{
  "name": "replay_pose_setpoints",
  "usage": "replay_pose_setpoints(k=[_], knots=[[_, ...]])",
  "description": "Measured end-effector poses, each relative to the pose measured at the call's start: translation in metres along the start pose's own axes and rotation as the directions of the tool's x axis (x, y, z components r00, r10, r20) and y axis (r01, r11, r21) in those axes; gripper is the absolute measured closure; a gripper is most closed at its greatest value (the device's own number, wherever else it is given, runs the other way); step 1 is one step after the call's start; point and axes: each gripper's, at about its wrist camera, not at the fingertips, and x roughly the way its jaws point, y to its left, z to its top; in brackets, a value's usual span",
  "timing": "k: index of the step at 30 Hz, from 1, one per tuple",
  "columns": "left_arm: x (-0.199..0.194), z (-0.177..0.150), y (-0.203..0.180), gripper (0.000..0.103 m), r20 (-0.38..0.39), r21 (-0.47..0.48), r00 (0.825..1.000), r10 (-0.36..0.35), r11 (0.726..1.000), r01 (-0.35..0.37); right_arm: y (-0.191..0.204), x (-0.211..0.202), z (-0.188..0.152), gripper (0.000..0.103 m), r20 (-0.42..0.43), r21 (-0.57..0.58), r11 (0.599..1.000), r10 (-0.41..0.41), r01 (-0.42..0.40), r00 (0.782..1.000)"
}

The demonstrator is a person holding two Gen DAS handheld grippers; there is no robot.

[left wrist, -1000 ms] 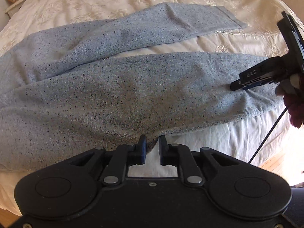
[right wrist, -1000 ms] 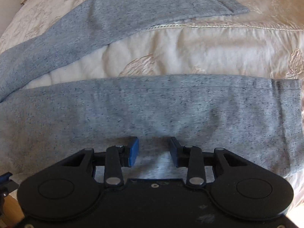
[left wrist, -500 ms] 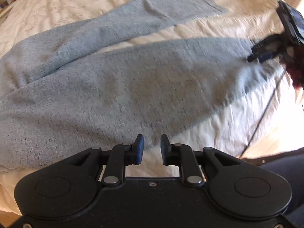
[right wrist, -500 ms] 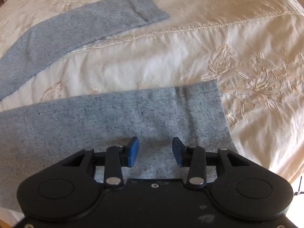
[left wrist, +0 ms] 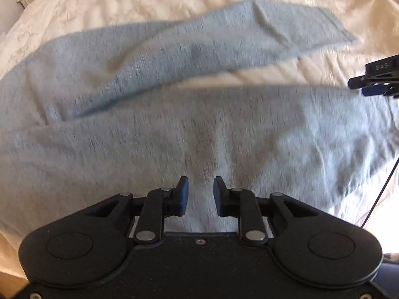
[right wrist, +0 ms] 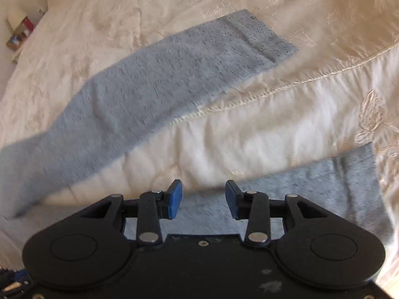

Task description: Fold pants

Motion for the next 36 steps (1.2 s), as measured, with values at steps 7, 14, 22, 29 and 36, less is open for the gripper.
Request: replay_pose_setpoints(k=[7, 14, 22, 29, 36], knots=[[-0.010, 0.067, 0.050, 0.072, 0.119, 0.017, 0.991, 0.054, 0.998, -0.056, 0.021, 0.044, 0.057, 0.061, 0.002, 0.243, 0.970, 0.026, -0.026, 1.000], [0.017, 0.094, 0.087, 0.072, 0.114, 0.021, 0.992, 0.045, 0.999, -0.047, 0.032, 0.069, 0.063, 0.101, 0.022, 0.209, 0.978, 0.001, -0.006, 1.000], [0.051, 0.139, 0.096, 0.071, 0.100, 0.054, 0.995, -0.010, 0.999, 0.005, 0.021, 0.058, 0.042, 0.103, 0.059, 0.189, 0.975, -0.132, 0.118, 0.990], [0.087, 0.182, 0.098, 0.066, 0.080, -0.078, 0.994, -0.075, 0.994, 0.082, 0.032, 0.059, 0.031, 0.102, 0.050, 0.098, 0.972, -0.220, 0.215, 0.974], [0.088, 0.173, 0.070, 0.059, 0.052, 0.249, 0.988, -0.147, 0.960, 0.130, 0.032, 0.058, 0.036, 0.101, 0.040, 0.090, 0.972, -0.222, 0.218, 0.974]])
